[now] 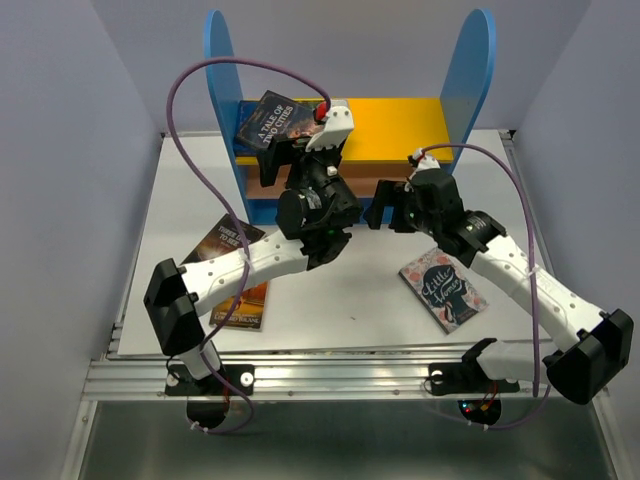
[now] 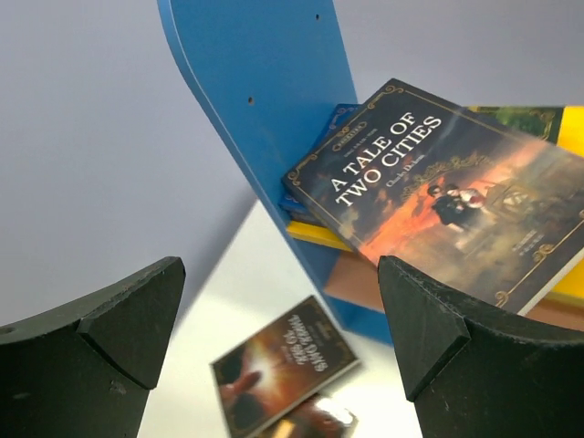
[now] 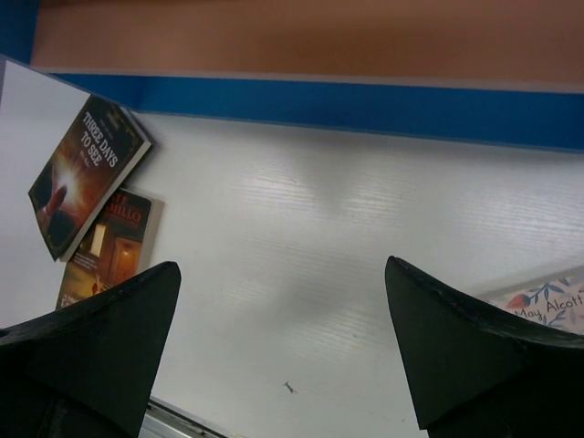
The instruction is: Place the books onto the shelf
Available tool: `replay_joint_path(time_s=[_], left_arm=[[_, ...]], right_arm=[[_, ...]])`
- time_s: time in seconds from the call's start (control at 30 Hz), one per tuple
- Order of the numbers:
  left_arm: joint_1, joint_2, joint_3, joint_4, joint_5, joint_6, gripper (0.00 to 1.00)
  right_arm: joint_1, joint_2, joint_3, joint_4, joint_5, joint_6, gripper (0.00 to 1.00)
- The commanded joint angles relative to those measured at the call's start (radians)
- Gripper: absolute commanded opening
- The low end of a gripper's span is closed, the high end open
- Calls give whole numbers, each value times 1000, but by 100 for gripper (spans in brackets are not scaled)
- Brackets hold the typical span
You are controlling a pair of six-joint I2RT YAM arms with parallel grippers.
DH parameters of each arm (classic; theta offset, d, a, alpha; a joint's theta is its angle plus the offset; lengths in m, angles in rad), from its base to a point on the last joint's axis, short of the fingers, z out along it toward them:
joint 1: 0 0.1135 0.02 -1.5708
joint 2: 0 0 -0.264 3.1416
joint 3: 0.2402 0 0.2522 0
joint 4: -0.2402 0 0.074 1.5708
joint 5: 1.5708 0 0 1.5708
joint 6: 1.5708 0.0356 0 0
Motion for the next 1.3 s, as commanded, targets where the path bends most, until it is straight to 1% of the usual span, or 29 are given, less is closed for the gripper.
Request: replay_joint_path(time_s=[0.0, 0.03, 0.17, 0.27, 0.33, 0.4, 0.43, 0.53, 0.57, 0.63, 0.67, 0.7, 0.73, 0.8, 0.87, 0.9, 0.97, 1.1, 1.17, 1.23, 1.27], left_arm=[[-4, 4, 86, 763, -164, 317, 99], [-1, 7, 87, 763, -164, 337, 99], [1, 1, 90, 763, -170, 402, 99], [1, 1, 93, 763, -172, 420, 99], [2, 1, 96, 763, -170, 408, 99], [10, -25, 89, 763, -169, 339, 99], [25, -44, 60, 763, -170, 210, 99], [37, -134, -5, 762, -170, 36, 99], [39, -159, -20, 762, -170, -50, 99], [39, -215, -72, 762, -172, -129, 99], [42, -231, -88, 762, -170, -165, 99], [42, -240, -108, 763, -172, -227, 99], [42, -254, -137, 762, -172, -251, 99], [39, -254, -151, 763, -175, -279, 99], [38, -242, -137, 765, -184, -273, 99], [39, -222, -108, 765, -201, -244, 99], [41, -220, -112, 766, -203, -255, 99], [36, -284, -186, 763, -201, -370, 99], [36, -353, -275, 762, -201, -510, 99], [51, -408, -374, 762, -201, -603, 99], [60, -419, -394, 763, -201, -649, 99]], right_arm=[[-6, 0, 58, 82, -17, -71, 99], [-6, -2, 60, 91, -18, -76, 99], [-6, 15, 83, 140, -12, -75, 90], [-6, 35, 97, 158, -15, -70, 83], [-6, 56, 114, 167, -6, -64, 82], [-6, 69, 124, 183, 15, -33, 82], [-6, 75, 132, 189, 22, -21, 82], [-6, 78, 146, 198, 15, 5, 84], [-6, 72, 147, 198, 18, 10, 87], [-6, 63, 146, 200, 40, 22, 91], [-6, 58, 143, 201, 46, 28, 95], [-6, 52, 141, 212, 45, 27, 98], [-6, 50, 140, 218, 40, 30, 100], [-6, 55, 140, 236, 11, 25, 100], [-6, 63, 140, 250, -3, 31, 100], [-6, 76, 149, 261, -15, 31, 100], [-6, 93, 166, 261, -18, 39, 99], [-6, 115, 187, 267, -29, 50, 99], [-6, 113, 186, 273, -32, 56, 99], [-6, 112, 183, 280, -34, 56, 99], [-6, 107, 180, 280, -32, 56, 99]])
